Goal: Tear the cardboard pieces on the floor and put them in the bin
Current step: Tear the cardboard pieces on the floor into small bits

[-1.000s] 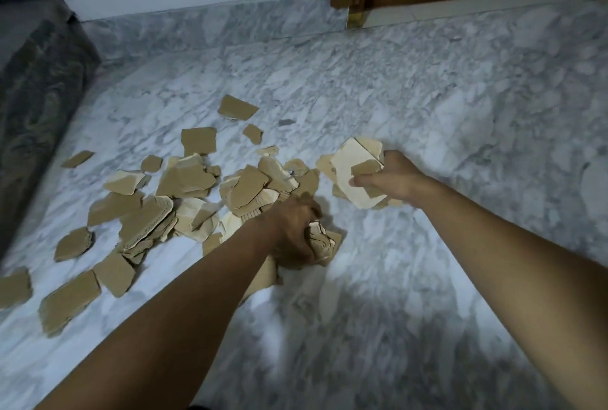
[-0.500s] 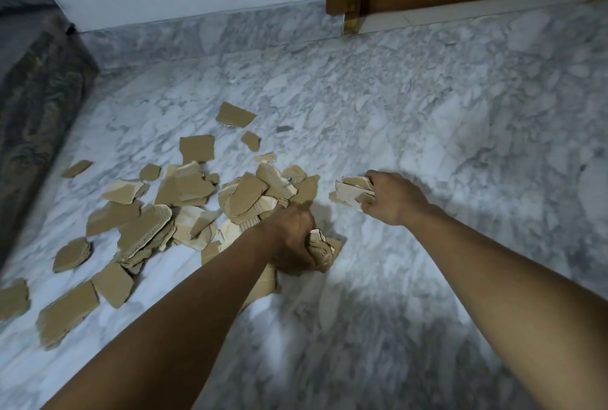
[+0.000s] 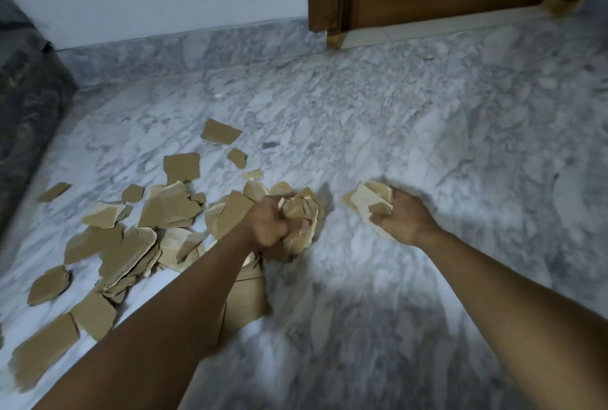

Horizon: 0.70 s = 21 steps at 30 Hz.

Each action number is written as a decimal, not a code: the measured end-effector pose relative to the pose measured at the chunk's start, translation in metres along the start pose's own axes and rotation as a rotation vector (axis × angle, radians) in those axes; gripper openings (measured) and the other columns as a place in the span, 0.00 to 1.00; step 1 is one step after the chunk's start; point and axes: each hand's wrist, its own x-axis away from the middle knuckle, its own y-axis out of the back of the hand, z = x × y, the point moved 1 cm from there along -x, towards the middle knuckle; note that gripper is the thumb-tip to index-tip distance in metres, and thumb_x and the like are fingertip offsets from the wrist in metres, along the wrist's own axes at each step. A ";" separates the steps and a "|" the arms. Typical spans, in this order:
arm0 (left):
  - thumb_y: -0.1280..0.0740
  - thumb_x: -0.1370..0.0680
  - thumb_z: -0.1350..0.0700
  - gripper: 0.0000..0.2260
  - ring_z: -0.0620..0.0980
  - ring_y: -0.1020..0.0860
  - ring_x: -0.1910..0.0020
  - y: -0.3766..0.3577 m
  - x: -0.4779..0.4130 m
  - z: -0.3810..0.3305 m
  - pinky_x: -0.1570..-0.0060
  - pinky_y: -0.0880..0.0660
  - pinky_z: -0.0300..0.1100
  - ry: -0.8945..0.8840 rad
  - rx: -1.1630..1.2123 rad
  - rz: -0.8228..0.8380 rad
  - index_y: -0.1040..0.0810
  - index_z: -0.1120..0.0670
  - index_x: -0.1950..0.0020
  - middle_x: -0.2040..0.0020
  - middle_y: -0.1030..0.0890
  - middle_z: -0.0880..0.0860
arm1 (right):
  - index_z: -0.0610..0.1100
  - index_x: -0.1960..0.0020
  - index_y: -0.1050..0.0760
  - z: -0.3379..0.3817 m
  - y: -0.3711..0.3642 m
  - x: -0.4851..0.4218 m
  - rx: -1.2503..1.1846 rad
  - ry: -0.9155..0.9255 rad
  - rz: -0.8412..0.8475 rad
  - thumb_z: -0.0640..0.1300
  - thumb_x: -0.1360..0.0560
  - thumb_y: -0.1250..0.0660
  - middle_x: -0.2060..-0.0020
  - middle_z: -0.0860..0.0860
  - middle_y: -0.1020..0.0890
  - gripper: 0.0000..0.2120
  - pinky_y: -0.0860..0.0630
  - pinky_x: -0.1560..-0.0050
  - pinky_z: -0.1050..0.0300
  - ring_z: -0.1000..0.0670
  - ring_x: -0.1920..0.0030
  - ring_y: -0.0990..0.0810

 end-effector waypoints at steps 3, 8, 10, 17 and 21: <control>0.24 0.28 0.54 0.12 0.44 0.17 0.55 0.007 -0.001 -0.014 0.54 0.24 0.34 0.065 0.047 -0.071 0.18 0.55 0.48 0.56 0.15 0.47 | 0.51 0.38 0.23 -0.009 0.013 0.009 -0.198 -0.111 0.002 0.50 0.32 0.23 0.47 0.51 0.17 0.23 0.23 0.58 0.59 0.47 0.49 0.18; 0.30 0.23 0.60 0.03 0.52 0.20 0.56 0.005 -0.011 -0.088 0.59 0.24 0.38 0.063 0.246 -0.031 0.21 0.56 0.49 0.56 0.18 0.53 | 0.44 0.43 0.18 0.017 0.069 0.039 -0.858 -0.191 0.119 0.42 0.32 0.20 0.48 0.43 0.15 0.18 0.16 0.56 0.43 0.40 0.48 0.16; 0.33 0.21 0.57 0.04 0.56 0.20 0.54 0.000 -0.015 -0.134 0.58 0.23 0.43 0.031 0.330 0.101 0.22 0.55 0.48 0.56 0.18 0.54 | 0.39 0.44 0.18 0.032 0.096 0.057 -0.989 -0.164 0.075 0.42 0.32 0.20 0.49 0.39 0.15 0.18 0.18 0.52 0.36 0.37 0.48 0.15; 0.40 0.17 0.56 0.08 0.57 0.18 0.47 -0.064 0.006 -0.321 0.44 0.21 0.56 -0.125 0.426 0.560 0.21 0.49 0.46 0.47 0.16 0.55 | 0.35 0.41 0.21 0.025 0.198 0.175 -1.201 -0.286 -0.361 0.49 0.23 0.29 0.58 0.39 0.16 0.19 0.27 0.76 0.56 0.42 0.67 0.18; 0.48 0.17 0.40 0.16 0.46 0.23 0.49 -0.130 0.070 -0.414 0.45 0.26 0.46 -0.317 0.231 0.673 0.28 0.49 0.40 0.46 0.23 0.47 | 0.40 0.36 0.24 -0.001 0.248 0.278 -1.287 -0.378 -0.603 0.51 0.23 0.29 0.51 0.40 0.18 0.21 0.26 0.74 0.54 0.42 0.63 0.17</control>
